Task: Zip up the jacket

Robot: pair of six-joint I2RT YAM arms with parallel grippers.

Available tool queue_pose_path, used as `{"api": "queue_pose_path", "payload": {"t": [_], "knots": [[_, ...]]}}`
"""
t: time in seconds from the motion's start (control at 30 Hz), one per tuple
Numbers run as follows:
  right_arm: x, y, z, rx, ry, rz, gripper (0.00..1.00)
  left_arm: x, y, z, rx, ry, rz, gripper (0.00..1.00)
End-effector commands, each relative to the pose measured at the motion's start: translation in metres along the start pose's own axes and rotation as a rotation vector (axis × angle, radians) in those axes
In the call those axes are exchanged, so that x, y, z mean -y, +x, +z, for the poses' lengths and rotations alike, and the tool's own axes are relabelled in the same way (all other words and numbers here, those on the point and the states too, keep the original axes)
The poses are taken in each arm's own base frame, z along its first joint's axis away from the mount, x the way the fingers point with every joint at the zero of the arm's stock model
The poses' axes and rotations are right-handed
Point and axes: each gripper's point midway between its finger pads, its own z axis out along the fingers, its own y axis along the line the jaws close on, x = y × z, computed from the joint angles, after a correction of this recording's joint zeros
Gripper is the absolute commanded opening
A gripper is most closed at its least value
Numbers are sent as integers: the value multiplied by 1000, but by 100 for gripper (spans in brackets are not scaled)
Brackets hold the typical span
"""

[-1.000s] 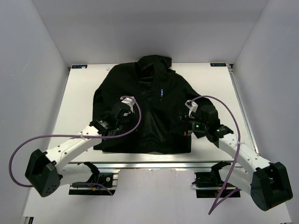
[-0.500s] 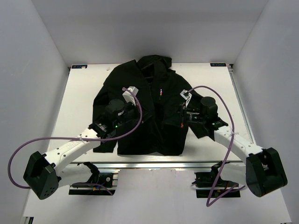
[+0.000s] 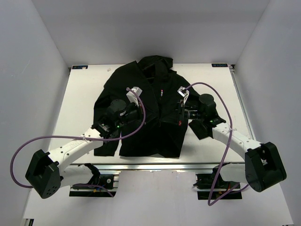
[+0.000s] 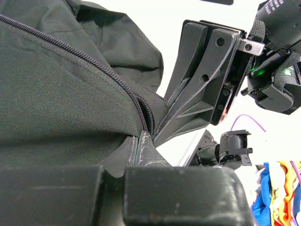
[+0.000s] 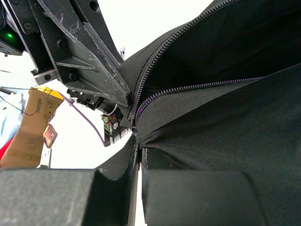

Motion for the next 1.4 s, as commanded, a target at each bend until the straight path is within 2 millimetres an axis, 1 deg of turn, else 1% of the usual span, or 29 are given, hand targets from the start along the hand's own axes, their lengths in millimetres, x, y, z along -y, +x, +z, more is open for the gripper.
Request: {"api": "queue_pose_path", "payload": {"t": [0.0, 0.2, 0.33, 0.53, 0.87, 1.1, 1.37], "knots": [[-14, -22, 3, 37, -38, -79, 0, 13, -11, -1, 31, 56, 23, 0], [-16, -19, 4, 22, -43, -75, 0, 12, -12, -3, 36, 52, 25, 0], [-23, -18, 5, 11, -68, -82, 0, 11, -8, -1, 26, 56, 19, 0], [-22, -18, 5, 9, -62, -71, 0, 13, -7, -1, 20, 71, 19, 0], [-21, -24, 3, 45, -18, -56, 0, 7, 0, -4, 8, 49, 33, 0], [-27, -22, 1, 35, -40, -69, 0, 3, -6, -7, 35, 12, 17, 0], [-27, -16, 1, 10, -55, -60, 0, 9, -18, -7, 75, 17, -10, 0]]}}
